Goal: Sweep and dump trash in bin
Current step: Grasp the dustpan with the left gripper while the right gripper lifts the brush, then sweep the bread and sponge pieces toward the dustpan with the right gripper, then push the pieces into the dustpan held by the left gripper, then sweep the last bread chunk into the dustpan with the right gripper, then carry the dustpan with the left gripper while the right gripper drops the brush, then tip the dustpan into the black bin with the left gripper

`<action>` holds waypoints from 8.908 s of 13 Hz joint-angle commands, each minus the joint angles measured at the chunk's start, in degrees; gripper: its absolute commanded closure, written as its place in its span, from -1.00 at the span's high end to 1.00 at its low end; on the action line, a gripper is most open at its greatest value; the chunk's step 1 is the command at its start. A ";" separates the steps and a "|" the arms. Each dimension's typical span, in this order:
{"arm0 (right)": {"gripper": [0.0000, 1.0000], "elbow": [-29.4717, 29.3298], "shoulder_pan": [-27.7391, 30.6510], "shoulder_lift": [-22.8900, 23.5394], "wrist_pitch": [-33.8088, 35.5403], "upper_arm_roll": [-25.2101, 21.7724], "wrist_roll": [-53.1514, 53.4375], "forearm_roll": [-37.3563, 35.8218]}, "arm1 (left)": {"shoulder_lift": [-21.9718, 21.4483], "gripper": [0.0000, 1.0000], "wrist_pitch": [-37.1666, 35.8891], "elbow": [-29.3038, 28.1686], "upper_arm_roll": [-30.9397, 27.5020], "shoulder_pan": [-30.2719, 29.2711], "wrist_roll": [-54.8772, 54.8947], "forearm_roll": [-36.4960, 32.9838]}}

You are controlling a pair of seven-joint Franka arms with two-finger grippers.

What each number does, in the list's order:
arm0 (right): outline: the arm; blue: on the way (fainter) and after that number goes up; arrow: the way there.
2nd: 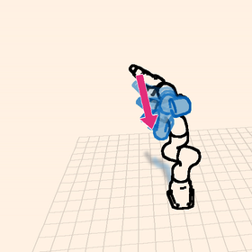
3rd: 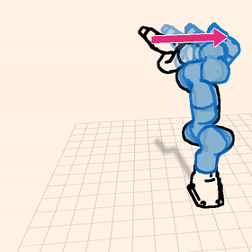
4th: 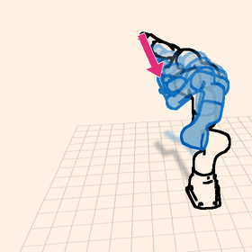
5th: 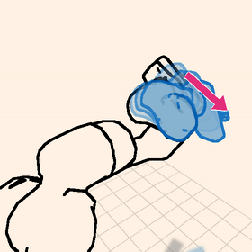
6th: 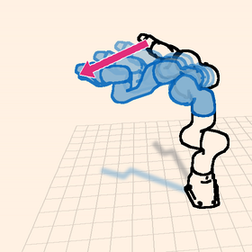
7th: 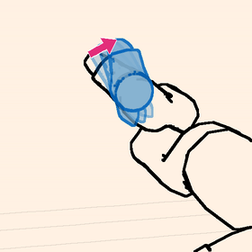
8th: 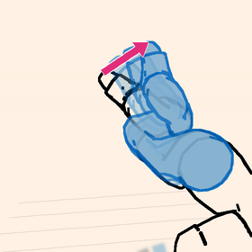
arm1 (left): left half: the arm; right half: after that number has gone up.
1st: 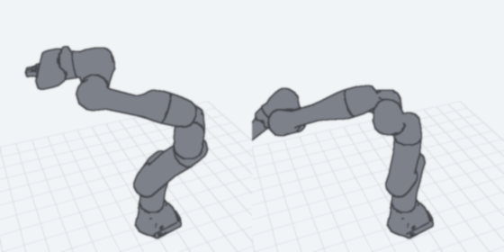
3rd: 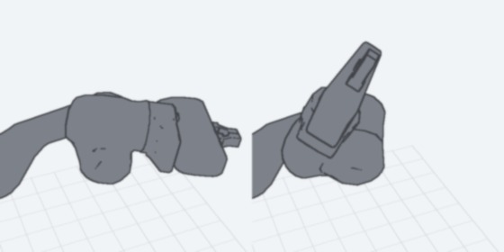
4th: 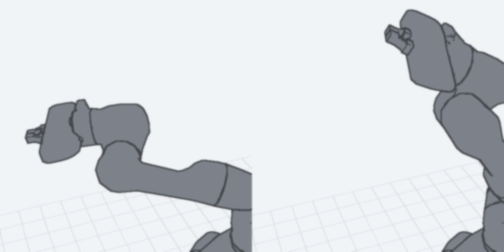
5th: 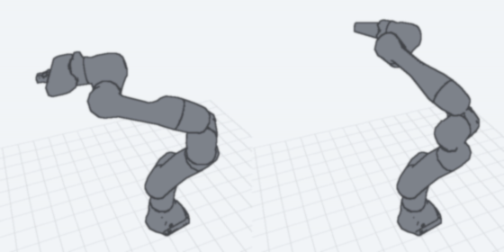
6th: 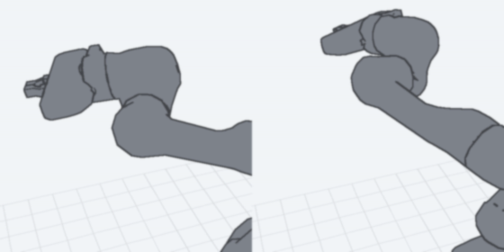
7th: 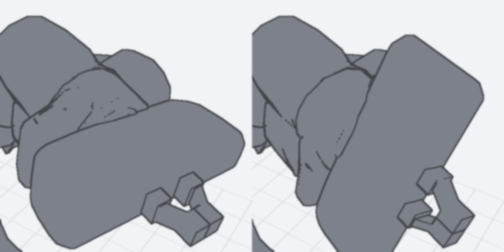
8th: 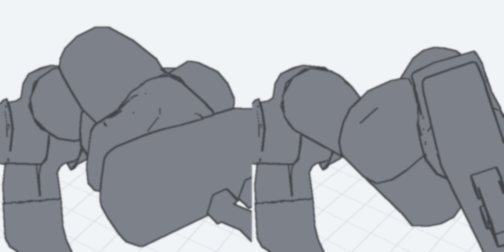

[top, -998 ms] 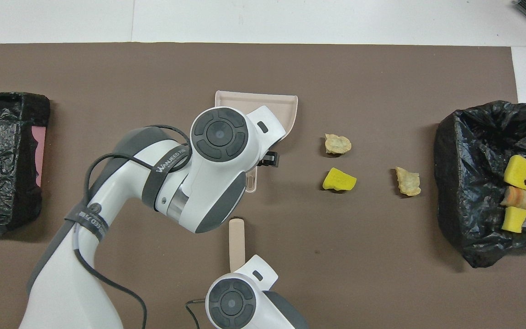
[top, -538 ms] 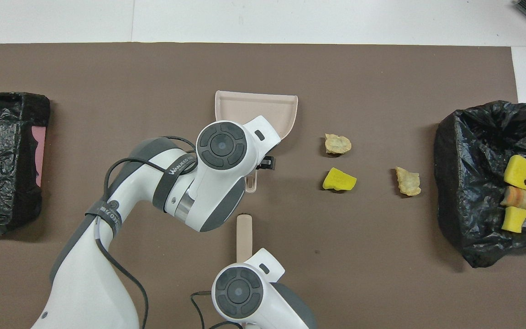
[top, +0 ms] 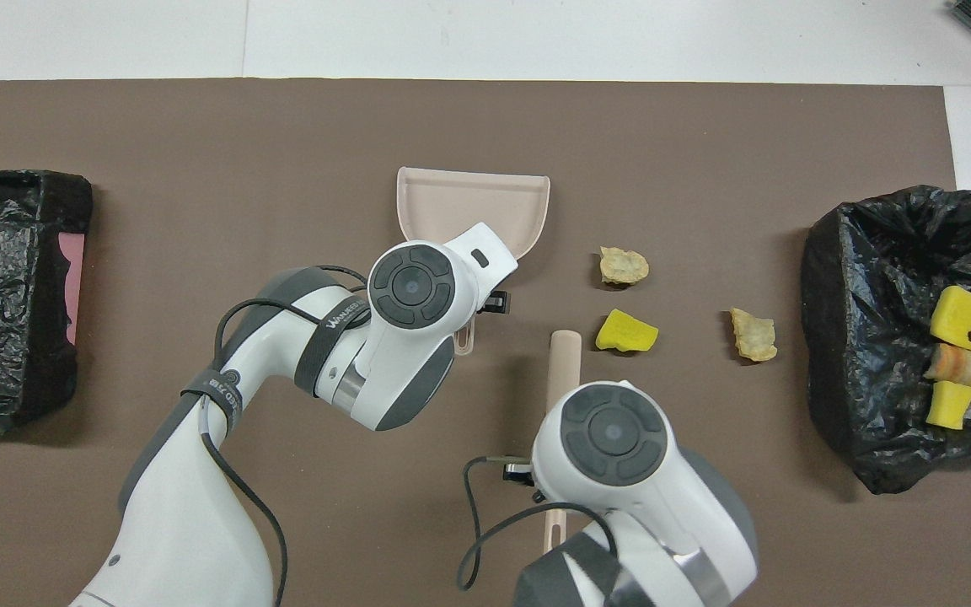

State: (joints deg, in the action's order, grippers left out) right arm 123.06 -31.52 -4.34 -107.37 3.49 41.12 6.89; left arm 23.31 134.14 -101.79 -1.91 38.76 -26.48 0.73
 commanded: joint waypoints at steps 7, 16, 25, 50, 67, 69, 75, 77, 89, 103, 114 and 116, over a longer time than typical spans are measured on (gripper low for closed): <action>-1.00 -2.04 20.17 3.02 7.70 0.55 -15.16 -16.10 | -1.25 -1.00 3.85 -1.84 -0.91 0.44 -0.16 -0.82; -1.00 9.74 26.16 1.18 -1.95 0.64 -17.65 -25.44 | -8.72 -1.00 -12.13 -1.84 -1.70 -4.74 25.99 -1.69; -1.00 -2.87 17.99 7.31 2.56 0.99 -22.92 -11.99 | -8.54 -1.00 -13.55 -2.36 -1.61 -11.15 59.12 -3.63; -1.00 -1.85 13.70 13.74 -11.63 0.99 -24.25 4.51 | -13.64 -1.00 -7.66 -16.07 -1.61 -6.85 72.71 -8.56; -1.00 -17.24 14.11 16.47 2.78 0.29 -20.36 -4.49 | -13.55 -1.00 -6.43 -16.25 -1.52 -7.73 63.48 -8.38; -1.00 -16.98 17.71 16.91 1.03 0.29 -26.14 -7.32 | -13.55 -1.00 -6.52 -16.25 -1.52 -8.26 61.74 -8.29; -1.00 -14.95 16.68 21.57 -6.71 0.90 -31.10 -11.56 | -13.55 -1.00 -6.69 -16.25 -1.43 -8.17 58.30 -8.20; -1.00 -14.95 13.18 21.57 -7.24 1.52 -31.01 -10.59 | -13.55 -1.00 -6.69 -16.25 -1.43 -8.17 58.30 -8.12; -1.00 -16.01 8.83 21.22 -10.32 2.05 -42.08 10.25 | -13.73 -1.00 -6.87 -16.60 -1.52 -8.35 59.96 -8.12; -1.00 -12.14 -2.55 16.73 -3.81 2.05 -9.76 2.51 | -24.19 -1.00 -12.41 -14.41 -1.70 -40.66 95.97 -8.12; 0.99 -7.66 -14.00 17.08 -11.64 1.96 4.15 2.42 | -15.58 -1.00 -3.80 1.31 -1.87 -65.30 119.29 -21.26; 1.00 -9.06 -13.66 16.91 -10.59 1.61 4.15 0.94 | -15.14 -1.00 -2.75 1.41 -1.87 -65.21 118.42 -26.90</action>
State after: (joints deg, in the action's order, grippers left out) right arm 114.12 -46.02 13.82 -118.32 5.01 44.21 9.61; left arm 6.39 130.14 -102.69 -4.48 -26.30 91.79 -21.52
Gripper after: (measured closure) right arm 0.489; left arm 0.674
